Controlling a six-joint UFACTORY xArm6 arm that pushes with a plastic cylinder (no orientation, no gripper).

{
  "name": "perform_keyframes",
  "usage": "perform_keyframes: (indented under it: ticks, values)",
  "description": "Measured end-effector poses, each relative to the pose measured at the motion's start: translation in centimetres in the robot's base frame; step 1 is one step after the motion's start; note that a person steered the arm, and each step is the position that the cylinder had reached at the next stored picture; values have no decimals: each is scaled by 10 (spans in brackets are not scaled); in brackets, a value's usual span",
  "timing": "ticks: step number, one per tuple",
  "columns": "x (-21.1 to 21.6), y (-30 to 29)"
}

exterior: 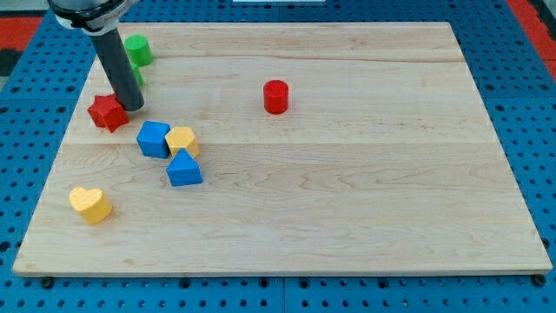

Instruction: Place the blue cube in between the red star and yellow heart

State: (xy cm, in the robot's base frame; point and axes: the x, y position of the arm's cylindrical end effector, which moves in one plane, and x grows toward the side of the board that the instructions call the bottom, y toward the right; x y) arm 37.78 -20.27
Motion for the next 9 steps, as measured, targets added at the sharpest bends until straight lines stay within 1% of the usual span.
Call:
perform_keyframes:
  ticks: [3, 4, 5, 6, 8, 9]
  values:
    - [-9, 15]
    - [-10, 33]
    - [2, 65]
    - [66, 58]
    - [86, 55]
    - [116, 33]
